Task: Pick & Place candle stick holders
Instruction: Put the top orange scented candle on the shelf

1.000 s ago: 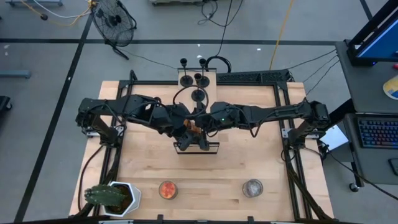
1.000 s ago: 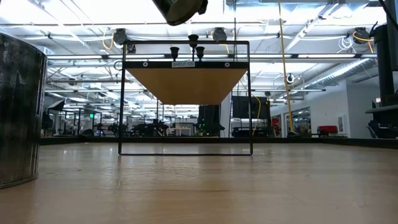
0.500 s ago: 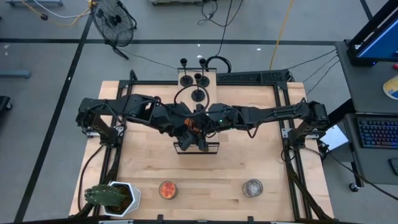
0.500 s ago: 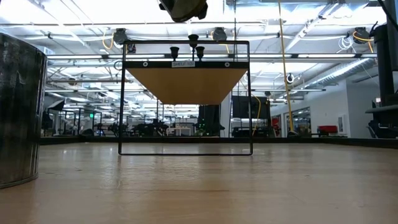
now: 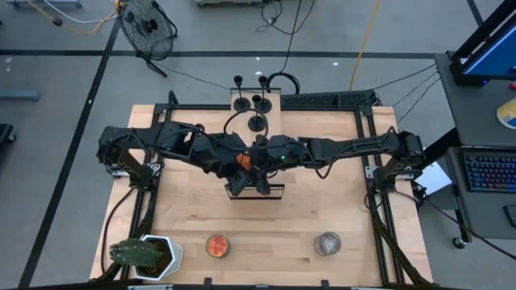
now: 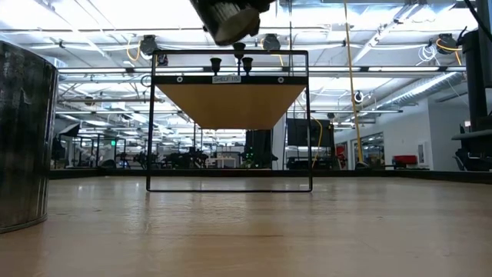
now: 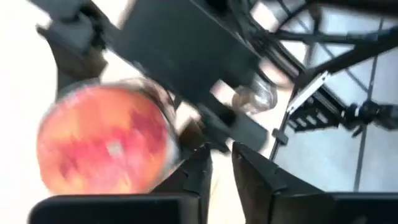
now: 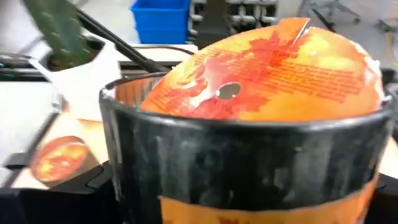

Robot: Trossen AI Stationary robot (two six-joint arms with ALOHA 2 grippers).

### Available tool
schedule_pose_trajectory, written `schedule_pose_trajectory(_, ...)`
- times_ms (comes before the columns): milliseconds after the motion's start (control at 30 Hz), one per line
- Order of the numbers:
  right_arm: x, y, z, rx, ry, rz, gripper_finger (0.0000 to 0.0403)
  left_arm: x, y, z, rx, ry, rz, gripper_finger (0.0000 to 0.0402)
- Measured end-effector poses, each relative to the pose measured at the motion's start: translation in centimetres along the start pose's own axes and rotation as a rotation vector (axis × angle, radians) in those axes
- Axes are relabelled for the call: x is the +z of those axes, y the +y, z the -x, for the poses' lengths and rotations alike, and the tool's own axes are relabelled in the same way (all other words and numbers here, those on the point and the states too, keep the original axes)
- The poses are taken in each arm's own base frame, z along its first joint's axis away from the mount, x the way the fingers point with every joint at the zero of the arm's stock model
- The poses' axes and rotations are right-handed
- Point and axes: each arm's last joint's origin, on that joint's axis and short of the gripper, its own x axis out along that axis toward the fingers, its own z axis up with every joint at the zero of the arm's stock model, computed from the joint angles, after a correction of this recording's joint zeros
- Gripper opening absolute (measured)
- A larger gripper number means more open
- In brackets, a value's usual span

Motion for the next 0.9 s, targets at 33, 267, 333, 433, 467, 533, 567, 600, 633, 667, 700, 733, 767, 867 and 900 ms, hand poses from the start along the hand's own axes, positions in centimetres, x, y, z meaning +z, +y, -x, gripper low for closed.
schedule_pose_trajectory(33, -0.1, 0.0, 0.0, -0.012, 0.011, 0.0, 0.034, -0.1, 0.0, 0.1, 0.0, 0.006, -0.006, 0.0081)
schedule_pose_trajectory(267, -0.2, -0.1, 0.1, -0.045, 0.023, -0.007, 0.034, 0.1, 0.3, 1.0, 0.001, -0.023, -0.015, 0.0126)
schedule_pose_trajectory(333, -0.1, -0.1, 0.1, -0.046, 0.019, -0.022, 0.034, 0.1, 0.4, 1.4, 0.005, -0.031, -0.014, 0.0133)
schedule_pose_trajectory(433, -0.1, -0.2, 0.1, -0.066, 0.016, -0.034, 0.034, 0.0, 0.6, 1.9, 0.026, -0.048, -0.014, 0.0137)
schedule_pose_trajectory(467, -0.1, -0.2, 0.1, -0.078, 0.016, -0.036, 0.034, -0.1, 0.8, 2.3, 0.046, -0.06, -0.015, 0.0137)
schedule_pose_trajectory(533, 0.0, -0.3, 0.4, -0.104, 0.014, -0.036, 0.034, -0.6, 1.3, 3.0, 0.12, -0.067, -0.025, 0.0133)
schedule_pose_trajectory(567, 0.1, -0.3, 0.5, -0.122, 0.008, -0.036, 0.034, -0.8, 1.4, 3.1, 0.154, -0.079, -0.027, 0.0131)
schedule_pose_trajectory(600, 0.2, -0.4, 0.6, -0.136, 0.002, -0.036, 0.034, -0.9, 1.5, 3.2, 0.192, -0.093, -0.033, 0.0129)
schedule_pose_trajectory(633, 0.4, -0.4, 1.0, -0.149, -0.001, -0.036, 0.034, -1.2, 1.7, 3.5, 0.229, -0.097, -0.041, 0.0127)
schedule_pose_trajectory(667, 0.5, -0.5, 1.4, -0.162, 0.001, -0.035, 0.034, -1.6, 1.8, 3.7, 0.258, -0.09, -0.048, 0.0126)
schedule_pose_trajectory(700, 0.7, -0.5, 1.7, -0.175, -0.001, -0.034, 0.034, -1.7, 1.8, 3.8, 0.273, -0.094, -0.048, 0.0123)
schedule_pose_trajectory(733, 0.8, -0.6, 1.9, -0.184, -0.009, -0.031, 0.034, -1.7, 1.8, 3.9, 0.279, -0.109, -0.046, 0.0121)
schedule_pose_trajectory(767, 1.0, -0.7, 2.2, -0.199, -0.017, -0.028, 0.034, -1.7, 1.9, 3.9, 0.289, -0.12, -0.046, 0.0119)
schedule_pose_trajectory(867, 1.2, -1.0, 3.2, -0.241, 0.007, -0.021, 0.034, -2.3, 2.0, 4.0, 0.321, -0.108, -0.057, 0.0113)
schedule_pose_trajectory(900, 1.3, -1.1, 3.4, -0.256, 0.006, -0.02, 0.034, -2.4, 2.1, 3.9, 0.332, -0.106, -0.056, 0.0111)
